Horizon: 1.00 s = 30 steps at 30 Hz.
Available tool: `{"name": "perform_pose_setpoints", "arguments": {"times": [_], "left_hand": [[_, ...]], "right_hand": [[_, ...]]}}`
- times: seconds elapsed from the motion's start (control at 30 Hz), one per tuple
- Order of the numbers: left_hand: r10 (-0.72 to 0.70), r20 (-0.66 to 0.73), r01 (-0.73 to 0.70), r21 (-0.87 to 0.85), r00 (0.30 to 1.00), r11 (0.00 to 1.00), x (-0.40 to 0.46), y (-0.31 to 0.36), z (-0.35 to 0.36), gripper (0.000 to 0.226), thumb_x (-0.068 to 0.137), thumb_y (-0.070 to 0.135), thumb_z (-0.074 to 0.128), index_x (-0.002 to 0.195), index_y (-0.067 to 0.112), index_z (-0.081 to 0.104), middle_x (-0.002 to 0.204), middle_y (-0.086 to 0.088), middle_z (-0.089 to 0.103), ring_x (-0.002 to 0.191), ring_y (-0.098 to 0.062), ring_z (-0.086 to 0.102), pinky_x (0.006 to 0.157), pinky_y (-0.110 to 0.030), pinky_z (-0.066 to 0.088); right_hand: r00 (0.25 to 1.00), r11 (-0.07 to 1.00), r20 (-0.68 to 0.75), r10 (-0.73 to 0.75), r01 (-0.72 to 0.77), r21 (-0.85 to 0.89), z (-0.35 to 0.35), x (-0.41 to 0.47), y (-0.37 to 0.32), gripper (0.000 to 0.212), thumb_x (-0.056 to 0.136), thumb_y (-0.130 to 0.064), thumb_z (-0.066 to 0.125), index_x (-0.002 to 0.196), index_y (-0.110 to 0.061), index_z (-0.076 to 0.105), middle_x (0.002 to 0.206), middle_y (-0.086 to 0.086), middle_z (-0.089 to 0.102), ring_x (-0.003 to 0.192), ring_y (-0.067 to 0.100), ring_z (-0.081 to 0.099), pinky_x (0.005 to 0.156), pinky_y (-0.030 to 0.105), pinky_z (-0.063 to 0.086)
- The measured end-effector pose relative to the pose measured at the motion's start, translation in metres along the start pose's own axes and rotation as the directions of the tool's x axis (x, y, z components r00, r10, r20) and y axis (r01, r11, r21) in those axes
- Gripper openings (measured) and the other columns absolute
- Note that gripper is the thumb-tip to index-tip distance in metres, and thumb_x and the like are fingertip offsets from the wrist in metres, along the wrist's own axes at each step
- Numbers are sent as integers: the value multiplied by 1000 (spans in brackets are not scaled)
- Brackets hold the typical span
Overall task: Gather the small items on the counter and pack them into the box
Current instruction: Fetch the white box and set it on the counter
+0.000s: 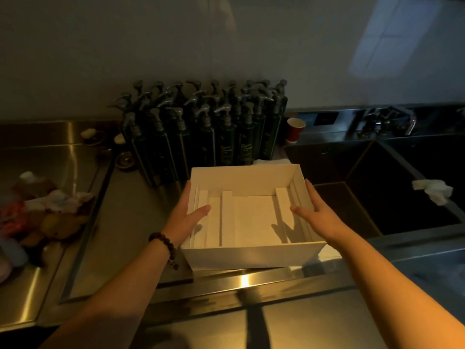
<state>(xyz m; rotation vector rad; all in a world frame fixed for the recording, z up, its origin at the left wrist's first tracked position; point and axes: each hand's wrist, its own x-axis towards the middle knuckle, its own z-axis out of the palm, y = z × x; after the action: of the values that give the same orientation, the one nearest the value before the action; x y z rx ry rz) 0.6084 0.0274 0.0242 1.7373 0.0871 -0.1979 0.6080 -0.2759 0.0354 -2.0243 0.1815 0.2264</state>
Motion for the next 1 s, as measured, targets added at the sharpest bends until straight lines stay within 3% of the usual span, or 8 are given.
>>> {"name": "perform_pose_setpoints", "arguments": {"times": [0.1,0.2,0.3,0.4,0.5,0.83,0.93,1.0], "left_hand": [[-32,-3,32,-15,999,999,9,-8,-2,74,93,14,55,148,39,10,135,20,33,110,3,43,81,-16,39],[-68,29,70,-73,997,995,13,-12,-4,80,90,20,62,146,48,12,145,14,36,117,-7,47,92,-38,50],[-80,30,84,-130,996,988,9,-11,-5,81,85,31,65,143,52,14,148,14,34,130,-15,41,105,-54,38],[-58,-2,57,-167,998,984,-1,-2,-11,85,79,38,66,145,48,13,152,13,27,138,-14,31,113,-50,26],[-27,-71,13,-191,997,981,-11,6,-29,76,89,26,60,148,40,12,153,11,26,138,-12,29,116,-45,22],[-2,-366,-62,-165,931,984,-86,14,-162,73,93,19,55,150,32,11,146,12,29,131,-8,29,103,-29,25],[21,-433,-99,-160,901,982,-125,6,-225,72,93,17,54,150,32,14,146,6,36,127,-14,41,98,-32,40],[16,-477,-99,-149,879,984,-154,1,-270,66,93,18,53,148,33,19,134,7,46,114,-14,50,84,-28,46]], "right_hand": [[1000,1000,18,17,-17,15,1,3,1,81,89,-32,59,146,-46,3,150,-3,30,134,23,33,106,46,29],[999,1000,28,24,-24,19,2,4,1,81,89,-35,58,145,-48,1,152,-3,27,135,27,31,106,50,28],[999,999,37,-4,3,44,0,2,0,77,88,-39,58,143,-52,4,150,-3,30,134,27,33,101,49,30],[999,997,41,-29,26,70,0,4,-8,73,88,-42,56,140,-57,7,151,-4,29,135,28,31,104,52,28],[994,994,71,-79,73,86,11,8,-26,69,90,-42,53,141,-55,9,153,-4,24,138,29,26,106,53,25],[929,956,227,-292,281,77,135,-1,-132,64,88,-46,53,138,-57,16,149,-8,30,134,22,32,108,51,27],[891,940,299,-342,325,106,201,-18,-179,53,90,-36,53,128,-58,23,129,-14,39,119,14,38,102,43,29],[867,934,350,-355,347,87,250,-30,-208,61,79,-49,55,132,-57,25,136,-9,42,122,22,43,104,52,33]]}}
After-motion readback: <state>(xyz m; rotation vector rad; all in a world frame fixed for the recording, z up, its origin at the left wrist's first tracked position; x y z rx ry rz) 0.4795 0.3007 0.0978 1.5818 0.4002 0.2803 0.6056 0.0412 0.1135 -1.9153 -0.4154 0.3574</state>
